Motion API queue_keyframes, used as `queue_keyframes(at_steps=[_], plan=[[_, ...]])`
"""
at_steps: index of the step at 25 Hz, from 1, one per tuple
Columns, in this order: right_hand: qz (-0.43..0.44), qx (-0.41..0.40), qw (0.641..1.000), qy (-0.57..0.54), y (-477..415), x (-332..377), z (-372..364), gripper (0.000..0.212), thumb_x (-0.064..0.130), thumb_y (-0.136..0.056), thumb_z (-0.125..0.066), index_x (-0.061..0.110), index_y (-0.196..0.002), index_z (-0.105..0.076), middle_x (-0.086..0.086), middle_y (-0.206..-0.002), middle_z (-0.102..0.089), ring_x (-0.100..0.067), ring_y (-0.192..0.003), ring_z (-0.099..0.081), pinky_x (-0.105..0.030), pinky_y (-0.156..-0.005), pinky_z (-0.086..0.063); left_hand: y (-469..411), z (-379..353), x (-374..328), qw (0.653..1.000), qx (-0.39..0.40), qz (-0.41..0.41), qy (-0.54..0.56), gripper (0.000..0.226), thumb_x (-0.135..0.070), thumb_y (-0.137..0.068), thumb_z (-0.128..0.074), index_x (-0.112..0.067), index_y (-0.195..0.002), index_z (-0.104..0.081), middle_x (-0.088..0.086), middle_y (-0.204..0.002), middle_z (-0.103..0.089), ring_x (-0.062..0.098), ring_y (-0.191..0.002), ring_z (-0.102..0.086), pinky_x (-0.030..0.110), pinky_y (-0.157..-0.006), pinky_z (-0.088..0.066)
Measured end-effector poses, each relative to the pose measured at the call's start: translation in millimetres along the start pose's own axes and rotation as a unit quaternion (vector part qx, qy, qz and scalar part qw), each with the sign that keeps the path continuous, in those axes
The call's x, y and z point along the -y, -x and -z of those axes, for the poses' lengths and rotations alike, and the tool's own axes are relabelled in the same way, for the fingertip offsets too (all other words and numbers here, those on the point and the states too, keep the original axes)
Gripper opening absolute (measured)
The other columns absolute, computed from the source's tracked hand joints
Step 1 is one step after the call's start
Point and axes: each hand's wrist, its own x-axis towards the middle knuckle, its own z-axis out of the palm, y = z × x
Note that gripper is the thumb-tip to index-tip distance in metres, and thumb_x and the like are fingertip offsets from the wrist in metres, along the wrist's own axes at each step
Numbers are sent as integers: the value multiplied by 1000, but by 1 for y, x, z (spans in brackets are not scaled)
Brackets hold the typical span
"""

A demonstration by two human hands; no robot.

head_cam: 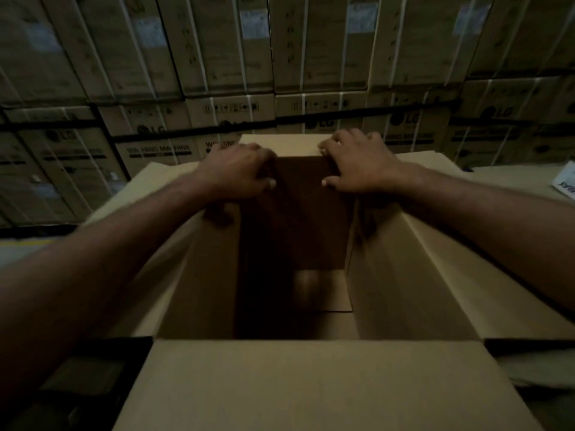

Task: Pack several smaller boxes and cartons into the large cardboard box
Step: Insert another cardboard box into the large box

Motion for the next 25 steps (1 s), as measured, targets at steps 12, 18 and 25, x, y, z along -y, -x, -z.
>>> queue_keyframes(at_steps=[12,18,25], plan=[[-32,-57,987,-150,213,59,70,34,51,-93,-68,39,-124,-65,10,-135,-61,-11,-126,-52,-43,-108,-42,176,53,-90,971,-116,-78,192,35,-50,-97,-60,-34,-128,-64,-16,-120,-68,0,-101,-61,22,-75,-52],[-59,-82,972,-214,313,47,87,27,51,-94,-66,38,-117,-71,13,-126,-66,-10,-115,-58,-41,-97,-51,263,76,-162,966,-96,-102,218,37,-58,-96,-56,-39,-126,-64,-21,-120,-67,-7,-98,-60,27,-81,-57],[-57,-129,941,-309,461,1,66,27,49,-91,-70,39,-117,-71,16,-123,-66,-7,-114,-59,-38,-94,-52,326,62,-309,914,-213,-47,343,29,-50,-97,-61,-36,-121,-69,-20,-113,-71,-3,-100,-65,27,-76,-58]])
